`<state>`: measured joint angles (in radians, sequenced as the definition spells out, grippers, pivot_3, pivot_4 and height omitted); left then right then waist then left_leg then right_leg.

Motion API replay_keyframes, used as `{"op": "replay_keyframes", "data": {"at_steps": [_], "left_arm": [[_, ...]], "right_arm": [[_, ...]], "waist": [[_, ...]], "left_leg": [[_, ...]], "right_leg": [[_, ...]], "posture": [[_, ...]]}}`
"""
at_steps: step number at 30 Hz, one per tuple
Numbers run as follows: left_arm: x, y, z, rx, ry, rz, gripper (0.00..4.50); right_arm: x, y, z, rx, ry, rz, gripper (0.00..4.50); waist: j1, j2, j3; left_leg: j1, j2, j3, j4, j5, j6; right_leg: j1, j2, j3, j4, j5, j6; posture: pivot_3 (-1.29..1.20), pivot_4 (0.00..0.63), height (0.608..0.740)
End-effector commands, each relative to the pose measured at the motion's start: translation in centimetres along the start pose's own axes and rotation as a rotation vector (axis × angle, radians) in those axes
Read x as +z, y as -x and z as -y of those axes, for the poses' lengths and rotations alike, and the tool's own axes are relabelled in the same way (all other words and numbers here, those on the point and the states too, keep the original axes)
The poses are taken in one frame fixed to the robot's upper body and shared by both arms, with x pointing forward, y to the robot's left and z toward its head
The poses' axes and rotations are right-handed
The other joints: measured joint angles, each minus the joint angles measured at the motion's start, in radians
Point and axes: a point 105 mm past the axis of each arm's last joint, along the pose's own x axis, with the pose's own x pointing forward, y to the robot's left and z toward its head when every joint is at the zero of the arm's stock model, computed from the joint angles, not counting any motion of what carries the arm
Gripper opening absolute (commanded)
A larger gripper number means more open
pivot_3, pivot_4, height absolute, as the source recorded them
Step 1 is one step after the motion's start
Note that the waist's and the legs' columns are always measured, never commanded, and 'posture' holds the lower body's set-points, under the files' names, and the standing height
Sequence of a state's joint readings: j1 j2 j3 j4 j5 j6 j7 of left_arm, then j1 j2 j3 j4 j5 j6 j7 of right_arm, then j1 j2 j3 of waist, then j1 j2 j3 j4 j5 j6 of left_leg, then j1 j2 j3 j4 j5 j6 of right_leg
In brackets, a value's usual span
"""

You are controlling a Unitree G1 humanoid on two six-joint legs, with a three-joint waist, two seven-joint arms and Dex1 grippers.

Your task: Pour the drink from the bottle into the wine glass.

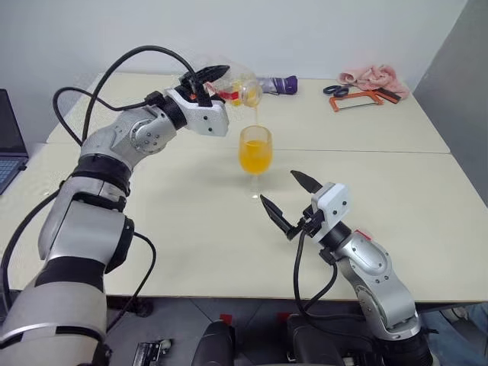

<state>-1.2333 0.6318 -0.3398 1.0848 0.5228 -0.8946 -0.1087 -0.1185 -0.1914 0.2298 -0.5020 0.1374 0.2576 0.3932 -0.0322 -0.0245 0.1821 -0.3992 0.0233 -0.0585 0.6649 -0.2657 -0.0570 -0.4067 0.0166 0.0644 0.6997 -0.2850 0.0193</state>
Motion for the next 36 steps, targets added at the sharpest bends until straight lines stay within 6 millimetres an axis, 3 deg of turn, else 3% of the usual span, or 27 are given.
{"op": "replay_keyframes", "data": {"at_steps": [1,7,11,15,20,32,36], "left_arm": [[0.4,0.1,-1.4,0.090,0.183,0.019,1.68],[-2.4,1.7,-0.8,0.204,0.656,-0.123,1.68],[-4.8,4.7,0.9,0.261,0.917,-0.265,1.68],[-6.8,8.8,4.0,0.297,1.127,-0.420,1.68],[-8.2,12.3,6.3,0.306,1.201,-0.563,1.68],[-9.1,14.9,8.7,0.295,1.245,-0.649,1.68],[-9.3,15.5,9.3,0.290,1.238,-0.665,2.98]], "right_arm": [[1.2,-0.3,-0.2,0.027,0.021,0.056,4.50],[1.9,-1.0,0.0,0.108,0.024,0.069,4.50],[1.4,-0.6,-1.2,0.272,-0.029,-0.023,4.50],[1.5,-0.7,-1.9,0.364,0.001,-0.085,4.50],[1.6,-2.4,-1.4,0.335,0.046,-0.131,4.50],[2.5,-4.0,-2.8,0.401,0.072,-0.119,4.50],[2.5,-4.1,-2.7,0.402,0.076,-0.120,4.50]], "waist": [[0.000,0.000,0.000],[-0.006,0.000,0.000],[-0.018,0.000,0.000],[-0.024,0.000,0.000],[-0.023,0.000,0.000],[-0.009,0.000,0.000],[-0.009,0.000,0.000]], "left_leg": [[0.000,0.000,0.000,0.000,0.000,0.000],[0.000,0.000,0.000,0.001,0.000,0.000],[0.002,0.002,-0.001,0.001,0.000,0.000],[0.001,0.004,-0.002,0.003,0.000,0.000],[0.001,0.003,-0.005,0.010,0.000,0.000],[0.001,0.002,-0.005,0.013,0.000,0.000],[0.001,0.002,-0.005,0.013,0.000,0.000]], "right_leg": [[0.000,0.000,0.000,0.000,0.000,0.000],[0.000,0.000,0.000,0.002,0.000,0.000],[0.000,0.000,0.001,0.004,0.000,0.000],[0.000,-0.001,0.001,0.007,0.000,0.000],[0.000,0.000,-0.001,0.013,0.000,0.000],[0.001,0.000,-0.002,0.014,0.000,0.000],[0.001,0.000,-0.002,0.014,0.000,0.000]], "posture": [[0.00,0.150,0.740],[0.00,0.150,0.740],[0.00,0.150,0.740],[0.00,0.150,0.740],[0.00,0.150,0.740],[0.00,0.150,0.740],[0.00,0.150,0.740]]}}
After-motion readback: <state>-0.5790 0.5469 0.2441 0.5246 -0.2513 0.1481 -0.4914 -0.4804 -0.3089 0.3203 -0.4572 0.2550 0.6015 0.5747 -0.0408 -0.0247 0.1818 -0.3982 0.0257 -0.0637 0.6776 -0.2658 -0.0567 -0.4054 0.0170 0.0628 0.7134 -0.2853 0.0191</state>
